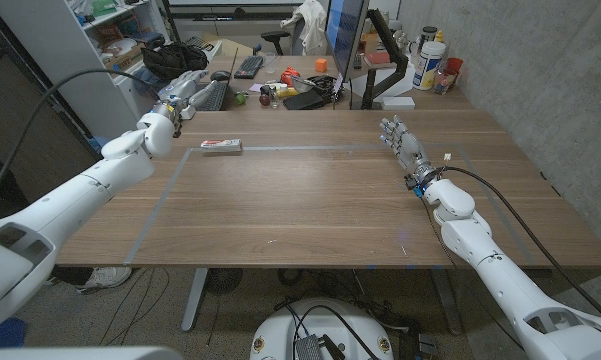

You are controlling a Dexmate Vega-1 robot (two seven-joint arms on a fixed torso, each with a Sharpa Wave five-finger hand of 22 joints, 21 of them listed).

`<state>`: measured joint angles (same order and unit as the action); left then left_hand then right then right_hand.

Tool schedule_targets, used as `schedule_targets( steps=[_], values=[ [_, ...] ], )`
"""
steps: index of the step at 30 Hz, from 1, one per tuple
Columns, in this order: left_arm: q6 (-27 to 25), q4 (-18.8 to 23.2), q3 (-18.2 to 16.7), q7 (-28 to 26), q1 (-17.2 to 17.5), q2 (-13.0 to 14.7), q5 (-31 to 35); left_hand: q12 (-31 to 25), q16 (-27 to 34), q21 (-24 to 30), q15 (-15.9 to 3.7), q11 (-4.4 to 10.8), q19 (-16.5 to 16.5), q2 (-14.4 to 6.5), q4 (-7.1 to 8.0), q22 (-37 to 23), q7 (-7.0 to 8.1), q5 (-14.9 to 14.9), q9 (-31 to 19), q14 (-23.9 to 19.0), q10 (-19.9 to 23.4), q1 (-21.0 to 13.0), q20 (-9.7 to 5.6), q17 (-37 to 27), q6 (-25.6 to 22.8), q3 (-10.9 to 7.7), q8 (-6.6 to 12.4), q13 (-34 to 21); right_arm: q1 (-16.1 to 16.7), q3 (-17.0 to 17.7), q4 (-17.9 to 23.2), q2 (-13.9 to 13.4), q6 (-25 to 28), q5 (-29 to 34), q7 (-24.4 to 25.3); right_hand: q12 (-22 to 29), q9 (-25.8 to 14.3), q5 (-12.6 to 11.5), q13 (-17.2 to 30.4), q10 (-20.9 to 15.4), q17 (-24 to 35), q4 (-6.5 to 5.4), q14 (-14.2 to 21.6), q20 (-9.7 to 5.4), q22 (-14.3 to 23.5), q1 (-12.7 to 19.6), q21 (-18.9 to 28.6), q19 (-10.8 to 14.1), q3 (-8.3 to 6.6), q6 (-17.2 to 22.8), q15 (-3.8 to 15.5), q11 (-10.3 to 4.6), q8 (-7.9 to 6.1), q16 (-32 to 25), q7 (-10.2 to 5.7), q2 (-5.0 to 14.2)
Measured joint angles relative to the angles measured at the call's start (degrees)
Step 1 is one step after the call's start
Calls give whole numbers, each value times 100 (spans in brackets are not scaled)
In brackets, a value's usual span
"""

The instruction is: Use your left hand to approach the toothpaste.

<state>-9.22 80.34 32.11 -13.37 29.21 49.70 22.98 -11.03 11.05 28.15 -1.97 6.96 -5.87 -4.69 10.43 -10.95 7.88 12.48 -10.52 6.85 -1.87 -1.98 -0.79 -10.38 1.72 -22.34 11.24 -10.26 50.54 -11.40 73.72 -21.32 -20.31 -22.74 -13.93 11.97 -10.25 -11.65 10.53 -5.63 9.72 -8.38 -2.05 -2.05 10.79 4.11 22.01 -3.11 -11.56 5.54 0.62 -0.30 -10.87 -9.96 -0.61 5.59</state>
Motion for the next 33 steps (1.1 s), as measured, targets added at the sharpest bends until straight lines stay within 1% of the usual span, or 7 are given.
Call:
schedule_targets(
  steps=[7, 9, 31, 33],
  values=[
    [3, 9, 2, 37, 6, 15, -5, 0, 0, 0, 15, -17, 0, 4, 0, 0, 21, 0, 0, -15, 17, 3, 0, 0, -22, 0, 0, 0, 19, 8, 0, -7, -7, -3, 0, 0, 0, 0, 0, 0, 0, 0, 0, 0, 0, 0, 0, 0, 0, 0, 0, 0, 0, 0, 0, 0],
    [3, 21, 2, 46, 20, 22, -6, 0, 0, 0, 15, -20, 0, 18, 0, 0, 1, 0, 0, -15, 20, 17, 0, 0, -62, 0, 0, 0, 22, 8, 1, -8, -9, -3, 0, 0, 0, 0, 0, 0, 0, 0, 0, 0, 0, 0, 0, 0, 0, 0, 0, 0, 0, 0, 0, 0],
    [-83, 68, 45, 219, 95, 77, 3, 0, 0, 0, -8, -20, 0, 23, -19, 0, 0, 0, 0, -37, 19, 22, 0, -1, -61, 18, 0, 0, 71, 14, 82, -41, -14, -8, 12, 0, 0, 0, -1, 0, 0, 0, 0, 0, 0, 0, 0, -1, 0, -1, 0, 0, 0, 0, 0, 0],
    [-90, 58, 49, 225, 94, 77, 6, 0, 0, 0, -8, -21, 0, 23, -2, 0, -23, 0, 0, -37, 19, 22, 0, -1, -84, 35, 1, 0, 71, 12, 84, -42, -14, -7, 12, 0, 0, 0, -1, 0, 0, 0, 0, 0, 0, 0, 0, -1, 0, -1, 0, 0, 0, 0, 0, 0]
  ],
)
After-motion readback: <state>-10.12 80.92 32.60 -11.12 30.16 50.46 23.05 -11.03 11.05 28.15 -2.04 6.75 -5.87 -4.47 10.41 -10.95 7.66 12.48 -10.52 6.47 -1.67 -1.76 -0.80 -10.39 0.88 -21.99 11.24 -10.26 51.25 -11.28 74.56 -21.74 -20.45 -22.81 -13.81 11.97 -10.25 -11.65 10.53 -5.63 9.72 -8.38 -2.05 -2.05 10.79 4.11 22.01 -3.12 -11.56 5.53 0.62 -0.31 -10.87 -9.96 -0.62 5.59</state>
